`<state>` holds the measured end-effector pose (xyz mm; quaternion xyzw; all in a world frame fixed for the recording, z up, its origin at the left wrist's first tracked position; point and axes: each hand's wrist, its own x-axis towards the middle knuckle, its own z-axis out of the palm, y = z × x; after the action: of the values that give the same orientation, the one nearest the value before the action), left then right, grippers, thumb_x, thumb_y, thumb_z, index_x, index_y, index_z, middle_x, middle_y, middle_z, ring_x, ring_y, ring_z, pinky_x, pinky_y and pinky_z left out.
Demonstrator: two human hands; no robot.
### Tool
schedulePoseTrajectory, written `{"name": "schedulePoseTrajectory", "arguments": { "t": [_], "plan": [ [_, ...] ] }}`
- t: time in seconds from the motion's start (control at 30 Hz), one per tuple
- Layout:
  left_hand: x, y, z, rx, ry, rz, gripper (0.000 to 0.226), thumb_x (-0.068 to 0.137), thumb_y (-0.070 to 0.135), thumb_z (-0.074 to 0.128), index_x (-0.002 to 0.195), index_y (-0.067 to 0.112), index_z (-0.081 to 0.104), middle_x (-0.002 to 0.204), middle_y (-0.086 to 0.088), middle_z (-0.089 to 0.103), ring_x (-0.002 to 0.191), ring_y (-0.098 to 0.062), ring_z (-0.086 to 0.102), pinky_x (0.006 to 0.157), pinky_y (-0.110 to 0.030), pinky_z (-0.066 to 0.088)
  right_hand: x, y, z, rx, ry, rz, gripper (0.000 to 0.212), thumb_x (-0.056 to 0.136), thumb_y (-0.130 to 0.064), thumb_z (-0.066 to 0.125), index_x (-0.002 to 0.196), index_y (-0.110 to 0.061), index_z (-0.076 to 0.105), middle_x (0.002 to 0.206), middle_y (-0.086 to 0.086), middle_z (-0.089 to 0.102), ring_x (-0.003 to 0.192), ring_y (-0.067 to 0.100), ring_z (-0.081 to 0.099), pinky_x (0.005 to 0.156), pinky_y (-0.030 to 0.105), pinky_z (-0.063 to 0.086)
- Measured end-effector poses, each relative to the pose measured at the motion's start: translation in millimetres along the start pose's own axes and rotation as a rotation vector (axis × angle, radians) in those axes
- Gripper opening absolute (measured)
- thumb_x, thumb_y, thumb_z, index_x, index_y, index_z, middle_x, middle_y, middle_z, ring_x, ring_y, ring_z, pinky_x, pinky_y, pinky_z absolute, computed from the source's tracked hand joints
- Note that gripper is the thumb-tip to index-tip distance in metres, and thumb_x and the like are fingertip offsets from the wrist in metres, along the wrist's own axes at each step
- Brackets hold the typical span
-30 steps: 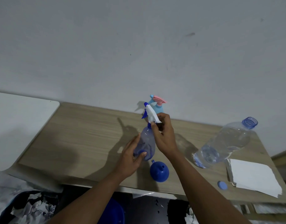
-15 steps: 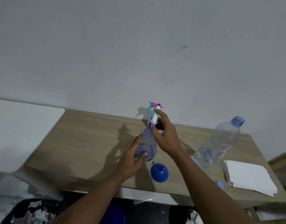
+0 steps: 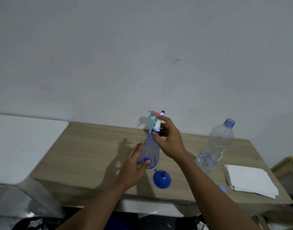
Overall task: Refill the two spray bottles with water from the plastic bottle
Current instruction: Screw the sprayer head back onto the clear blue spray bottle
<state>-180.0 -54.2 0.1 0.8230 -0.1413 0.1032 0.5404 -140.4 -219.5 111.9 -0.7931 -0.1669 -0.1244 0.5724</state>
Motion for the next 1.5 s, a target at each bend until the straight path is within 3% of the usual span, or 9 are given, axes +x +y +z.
{"name": "schedulePoseTrajectory", "arguments": {
  "t": [0.17,0.33,0.5,0.67,0.83,1.03,1.2,1.33,1.5],
  "plan": [
    [-1.9,4.0,2.1,0.036,-0.011,0.012,0.076,0.095,0.036,0.066,0.156,0.023,0.024,0.157,0.004,0.036,0.142,-0.011,0.039,0.109,-0.046,0.046,-0.2,-6.6,-3.9,-0.013,0.019,0.025,0.055,0.081,-0.010,0.082,0.122,-0.031,0.051,0.085,0.006,0.065,0.076,0.020,0.066,0.069,0.025,0.056],
    [-2.8,9.6,2.2,0.039,0.006,0.025,0.075,0.095,0.025,0.068,0.156,0.021,0.026,0.157,0.004,0.037,0.142,-0.011,0.039,0.109,-0.045,0.045,-5.6,-10.4,-11.1,-0.014,-0.006,-0.002,0.054,0.087,-0.009,0.074,0.131,-0.029,0.050,0.094,0.002,0.069,0.080,0.016,0.068,0.075,0.024,0.057],
    [-4.6,16.5,5.9,0.073,0.005,0.045,0.074,0.095,0.025,0.067,0.156,0.018,0.026,0.157,0.004,0.036,0.143,-0.009,0.037,0.111,-0.042,0.044,-5.4,-15.6,-8.3,-0.073,0.050,0.010,0.054,0.083,-0.015,0.080,0.122,-0.035,0.049,0.079,-0.002,0.060,0.072,0.016,0.060,0.066,0.018,0.051],
    [-5.8,19.0,4.1,0.057,0.010,0.024,0.073,0.095,0.027,0.067,0.155,0.019,0.027,0.154,0.005,0.039,0.140,-0.007,0.041,0.109,-0.042,0.046,-10.1,-19.4,-13.4,-0.024,-0.021,-0.033,0.062,0.086,-0.008,0.072,0.137,-0.034,0.050,0.100,0.001,0.065,0.079,0.020,0.064,0.077,0.032,0.059],
    [-5.0,22.1,7.6,0.040,0.017,0.026,0.075,0.095,0.031,0.066,0.156,0.025,0.024,0.156,0.006,0.036,0.141,-0.009,0.039,0.108,-0.043,0.047,-5.2,-19.0,-10.1,-0.078,0.031,-0.007,0.062,0.083,-0.012,0.079,0.130,-0.041,0.050,0.091,0.009,0.063,0.081,0.026,0.063,0.077,0.040,0.057],
    [-2.0,18.6,5.6,0.061,0.041,0.037,0.075,0.092,0.036,0.066,0.155,0.027,0.026,0.156,0.007,0.036,0.142,-0.012,0.039,0.107,-0.048,0.047,-7.3,-21.7,-16.1,-0.064,0.009,-0.046,0.063,0.089,-0.009,0.071,0.139,-0.039,0.048,0.102,0.007,0.066,0.083,0.025,0.063,0.080,0.032,0.058],
    [-3.9,25.6,8.6,0.006,0.101,0.042,0.074,0.090,0.028,0.069,0.153,0.030,0.030,0.153,0.018,0.039,0.140,-0.005,0.040,0.108,-0.037,0.047,-0.7,-27.1,-13.7,-0.051,0.032,0.031,0.056,0.086,-0.011,0.076,0.130,-0.037,0.055,0.098,0.010,0.065,0.079,0.025,0.064,0.076,0.035,0.058],
    [-6.5,34.7,13.9,-0.045,0.169,0.039,0.078,0.085,0.011,0.077,0.142,0.037,0.031,0.140,0.028,0.042,0.126,0.017,0.043,0.089,-0.004,0.043,1.5,-32.7,-6.4,-0.045,0.062,0.010,0.057,0.081,-0.012,0.081,0.128,-0.033,0.057,0.090,0.004,0.062,0.071,0.015,0.060,0.069,0.030,0.057],
    [-7.5,37.2,13.0,-0.012,0.229,0.077,0.086,0.082,0.011,0.078,0.145,0.042,0.028,0.133,0.039,0.043,0.122,0.020,0.044,0.087,0.000,0.041,2.9,-30.8,0.7,-0.034,0.116,-0.007,0.056,0.080,-0.014,0.083,0.127,-0.032,0.058,0.092,0.006,0.065,0.075,0.017,0.061,0.067,0.026,0.057]
  ]
}}
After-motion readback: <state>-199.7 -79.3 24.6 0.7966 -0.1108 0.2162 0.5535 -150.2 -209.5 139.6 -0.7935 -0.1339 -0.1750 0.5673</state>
